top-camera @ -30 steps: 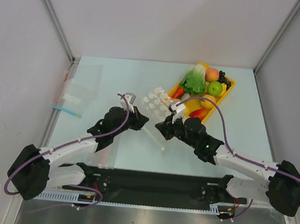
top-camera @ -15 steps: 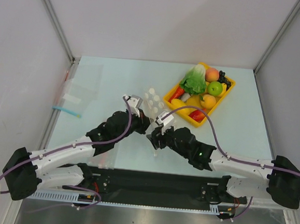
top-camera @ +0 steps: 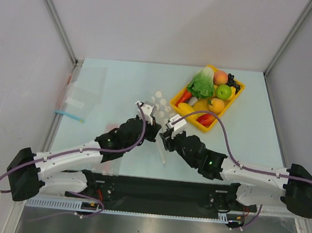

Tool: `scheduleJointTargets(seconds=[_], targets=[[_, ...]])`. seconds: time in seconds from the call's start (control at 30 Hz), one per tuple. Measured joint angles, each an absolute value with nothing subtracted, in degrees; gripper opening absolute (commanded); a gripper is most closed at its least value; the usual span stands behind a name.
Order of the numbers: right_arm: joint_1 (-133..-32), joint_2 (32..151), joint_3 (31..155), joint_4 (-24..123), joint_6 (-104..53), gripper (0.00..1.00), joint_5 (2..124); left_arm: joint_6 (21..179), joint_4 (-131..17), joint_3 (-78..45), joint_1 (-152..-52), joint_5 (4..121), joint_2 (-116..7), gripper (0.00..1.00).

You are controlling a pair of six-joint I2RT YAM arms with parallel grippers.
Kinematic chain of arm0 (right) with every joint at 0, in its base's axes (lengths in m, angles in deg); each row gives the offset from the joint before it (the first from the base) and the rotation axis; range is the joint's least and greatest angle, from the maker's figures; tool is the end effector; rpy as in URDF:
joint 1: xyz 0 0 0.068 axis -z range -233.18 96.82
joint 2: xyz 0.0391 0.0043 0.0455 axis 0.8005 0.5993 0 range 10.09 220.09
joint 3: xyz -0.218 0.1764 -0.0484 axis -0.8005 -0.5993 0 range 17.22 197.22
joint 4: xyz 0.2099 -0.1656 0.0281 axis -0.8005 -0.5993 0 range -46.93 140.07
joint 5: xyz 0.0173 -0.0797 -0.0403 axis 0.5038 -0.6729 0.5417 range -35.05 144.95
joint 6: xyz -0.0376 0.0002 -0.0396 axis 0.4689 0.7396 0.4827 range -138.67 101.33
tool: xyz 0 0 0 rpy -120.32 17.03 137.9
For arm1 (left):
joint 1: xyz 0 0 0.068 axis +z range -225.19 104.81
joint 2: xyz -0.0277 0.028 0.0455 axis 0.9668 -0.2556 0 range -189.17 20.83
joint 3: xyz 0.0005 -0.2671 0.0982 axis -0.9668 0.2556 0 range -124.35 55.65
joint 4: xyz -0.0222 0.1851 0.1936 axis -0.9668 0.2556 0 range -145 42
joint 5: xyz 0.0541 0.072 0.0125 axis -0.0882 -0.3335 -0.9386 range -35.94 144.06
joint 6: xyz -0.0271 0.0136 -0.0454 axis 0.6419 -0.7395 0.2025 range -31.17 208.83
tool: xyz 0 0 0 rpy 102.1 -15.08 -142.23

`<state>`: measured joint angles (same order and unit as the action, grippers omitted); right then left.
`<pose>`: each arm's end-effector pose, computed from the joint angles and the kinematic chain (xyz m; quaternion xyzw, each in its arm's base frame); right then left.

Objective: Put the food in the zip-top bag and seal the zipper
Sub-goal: Open the zipper of the food storage bag.

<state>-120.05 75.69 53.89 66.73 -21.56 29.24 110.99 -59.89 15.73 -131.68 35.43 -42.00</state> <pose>0.1171 0.2336 0.2723 -0.2837 0.7178 0.2077 0.6009 0.1498 -0.2049 0.2824 0.1448 0.7910 -0.2661 0.5315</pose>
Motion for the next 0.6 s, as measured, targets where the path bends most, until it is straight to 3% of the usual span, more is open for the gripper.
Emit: scheduleJointTargets(seconds=[0.1, 0.13, 0.27, 0.43, 0.6], targets=[[-120.07, 75.13, 53.89, 66.78, -21.56, 0.38, 27.07, 110.72, -59.63, 15.42, -132.14, 34.77, -42.17, 0.00], [-120.10, 75.13, 53.89, 66.78, -21.61, 0.32, 26.42, 110.72, -59.49, 15.40, -132.16, 34.75, -42.17, 0.00], [-120.07, 75.13, 53.89, 66.76, -21.76, 0.21, 23.86, 110.68, -58.53, 15.03, -132.36, 34.77, -42.39, 0.01], [-120.07, 74.19, 53.47, 66.84, -22.13, 0.04, 21.96, 110.09, -56.78, 12.52, -133.23, 34.51, -45.01, 0.19], [-120.07, 72.50, 52.86, 67.39, -23.01, 0.00, 21.30, 109.59, -54.73, 9.46, -134.78, 32.72, -48.49, 0.27]])
